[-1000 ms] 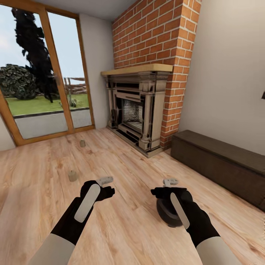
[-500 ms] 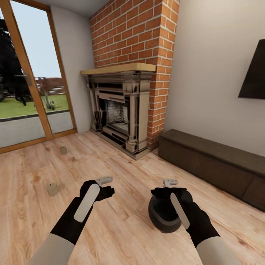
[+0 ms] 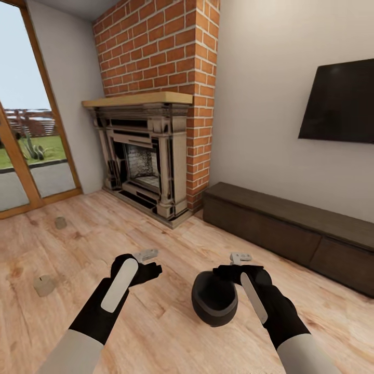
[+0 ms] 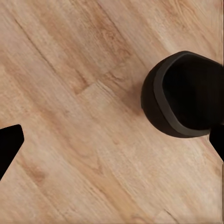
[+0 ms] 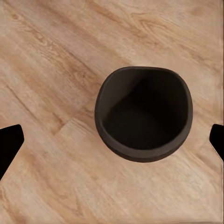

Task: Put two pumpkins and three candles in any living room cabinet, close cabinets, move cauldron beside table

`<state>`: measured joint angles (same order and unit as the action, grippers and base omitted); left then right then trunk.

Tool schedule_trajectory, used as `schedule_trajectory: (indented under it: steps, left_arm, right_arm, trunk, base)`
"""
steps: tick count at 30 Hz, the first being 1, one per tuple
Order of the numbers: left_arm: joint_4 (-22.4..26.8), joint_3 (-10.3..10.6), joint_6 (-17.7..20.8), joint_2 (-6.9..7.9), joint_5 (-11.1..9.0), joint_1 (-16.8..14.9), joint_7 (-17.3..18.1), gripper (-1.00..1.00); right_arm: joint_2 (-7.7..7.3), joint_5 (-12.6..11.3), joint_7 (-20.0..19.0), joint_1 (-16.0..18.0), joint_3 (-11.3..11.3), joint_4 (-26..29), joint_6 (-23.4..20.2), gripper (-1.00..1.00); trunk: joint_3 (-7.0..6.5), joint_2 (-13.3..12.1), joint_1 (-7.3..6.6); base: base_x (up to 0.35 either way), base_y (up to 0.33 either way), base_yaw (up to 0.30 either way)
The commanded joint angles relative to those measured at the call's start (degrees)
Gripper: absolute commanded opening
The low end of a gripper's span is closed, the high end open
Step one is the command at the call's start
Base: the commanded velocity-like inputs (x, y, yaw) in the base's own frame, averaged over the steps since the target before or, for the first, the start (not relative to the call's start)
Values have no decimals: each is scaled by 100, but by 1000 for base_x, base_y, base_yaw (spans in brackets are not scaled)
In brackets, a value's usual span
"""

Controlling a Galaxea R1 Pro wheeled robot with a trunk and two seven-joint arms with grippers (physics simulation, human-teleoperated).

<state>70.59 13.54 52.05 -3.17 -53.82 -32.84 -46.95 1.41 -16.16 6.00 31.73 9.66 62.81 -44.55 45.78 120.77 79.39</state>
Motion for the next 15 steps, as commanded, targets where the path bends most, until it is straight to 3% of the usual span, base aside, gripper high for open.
schedule_trajectory:
  steps: [1,8,15]
  left_arm:
    - [8,1,7,3,-57,-3,-60,100]
    - [8,0,7,6,-68,-3,-60,100]
    - [6,-108,7,18,-207,-3,-66,100]
  right_arm:
    - [0,-61,59,3,10,3,-18,100]
    - [0,-62,59,3,10,3,-18,100]
    - [22,-86,55,6,2,-11,-38,100]
  trunk:
    - [-14,-39,-23]
    - [-148,-320,-177]
    - [-257,-560,-309]
  base:
    - [0,0,-287]
    - [0,0,-287]
    - [0,0,-246]
